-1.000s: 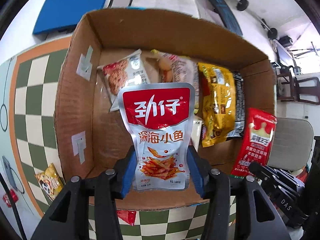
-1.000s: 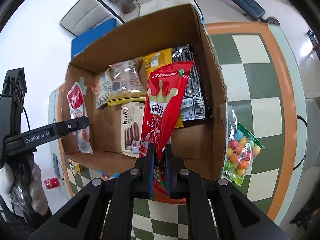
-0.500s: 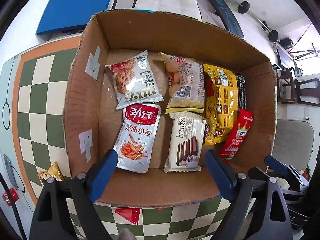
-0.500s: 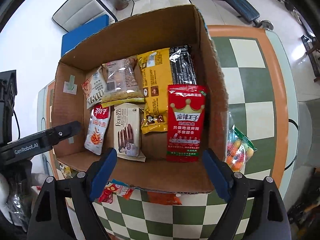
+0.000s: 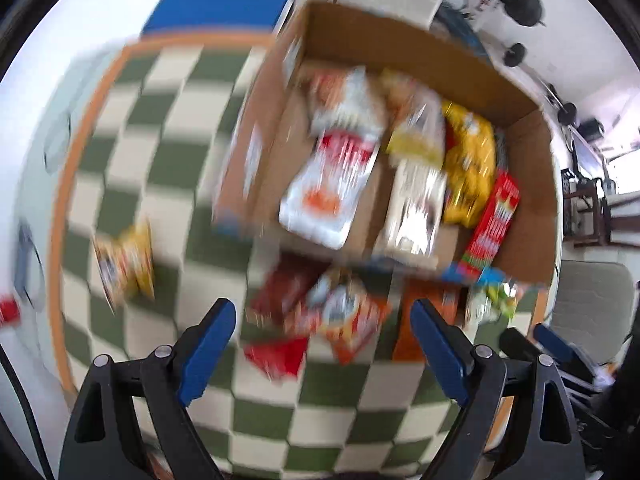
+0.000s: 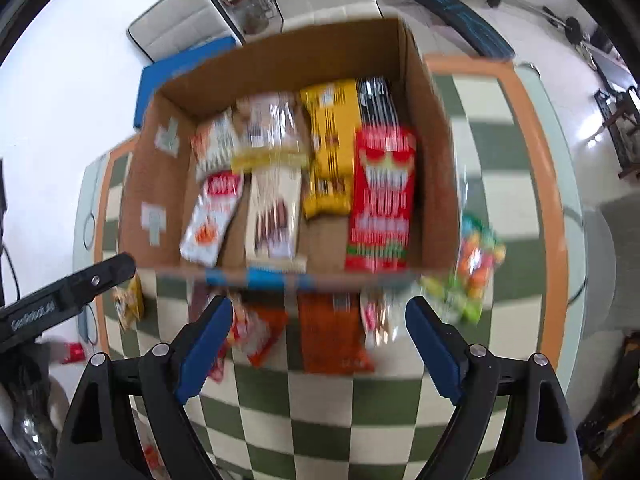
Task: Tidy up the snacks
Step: 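Open both grippers to release the packets and move back toward the pile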
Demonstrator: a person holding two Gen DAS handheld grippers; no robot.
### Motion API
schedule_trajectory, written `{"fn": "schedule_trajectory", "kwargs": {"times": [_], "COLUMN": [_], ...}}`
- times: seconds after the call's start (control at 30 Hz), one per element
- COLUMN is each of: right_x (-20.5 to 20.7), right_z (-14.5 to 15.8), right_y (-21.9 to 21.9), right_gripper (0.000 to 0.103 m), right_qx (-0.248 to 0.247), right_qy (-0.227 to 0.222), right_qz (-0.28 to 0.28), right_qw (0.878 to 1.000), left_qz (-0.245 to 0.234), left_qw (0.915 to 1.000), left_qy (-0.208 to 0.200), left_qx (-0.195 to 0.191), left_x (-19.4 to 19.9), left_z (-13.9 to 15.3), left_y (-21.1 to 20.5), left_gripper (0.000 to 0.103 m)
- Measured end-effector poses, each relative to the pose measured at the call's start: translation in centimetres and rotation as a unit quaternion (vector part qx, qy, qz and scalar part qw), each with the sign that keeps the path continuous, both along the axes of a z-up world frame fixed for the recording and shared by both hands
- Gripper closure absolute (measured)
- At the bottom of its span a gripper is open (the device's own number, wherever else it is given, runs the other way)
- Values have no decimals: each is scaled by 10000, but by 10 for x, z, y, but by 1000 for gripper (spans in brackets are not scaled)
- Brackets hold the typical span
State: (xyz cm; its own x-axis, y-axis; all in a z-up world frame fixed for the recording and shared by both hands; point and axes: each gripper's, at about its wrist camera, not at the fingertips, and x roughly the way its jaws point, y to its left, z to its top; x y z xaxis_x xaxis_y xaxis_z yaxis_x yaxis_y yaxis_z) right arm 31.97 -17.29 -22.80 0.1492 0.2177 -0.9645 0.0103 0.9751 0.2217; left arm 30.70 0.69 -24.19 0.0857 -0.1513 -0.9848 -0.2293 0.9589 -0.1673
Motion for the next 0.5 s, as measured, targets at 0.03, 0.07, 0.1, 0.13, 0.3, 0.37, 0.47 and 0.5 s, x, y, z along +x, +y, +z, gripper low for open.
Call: {"fn": "schedule_trajectory", "kwargs": {"times": [0.03, 0.07, 0.1, 0.13, 0.3, 0.37, 0.47, 0.5], "right_x": [-9, -17, -26, -30, -39, -36, -35, -35], "right_z": [-8, -20, -35, -45, -104, -115, -114, -113], "right_y": [1, 1, 2, 3, 12, 15, 19, 23], "right_gripper": [13, 13, 13, 13, 13, 16, 16, 16], "right_qx": [1, 16, 59, 63, -62, -171, -258, -253], "right_qy": [91, 222, 387, 483, 885, 870, 629, 565], "right_qz": [-9, -33, -75, -91, -286, -366, -495, -470], "right_qw": [10000, 9997, 9992, 9988, 9956, 9954, 9965, 9970], "left_qz": [85, 169, 259, 327, 693, 748, 865, 900], "left_qw": [9998, 9993, 9986, 9979, 9936, 9934, 9922, 9918], "left_qy": [133, 265, 394, 481, 766, 771, 822, 837], "left_qx": [-106, -178, -230, -269, -457, -411, -364, -343], "left_x": [-7, -14, -22, -25, -33, -33, -35, -35], "left_z": [-10, -20, -30, -38, -63, -66, -71, -72], "left_y": [3, 5, 7, 9, 16, 18, 22, 23], "left_gripper": [13, 13, 14, 14, 14, 14, 14, 14]}}
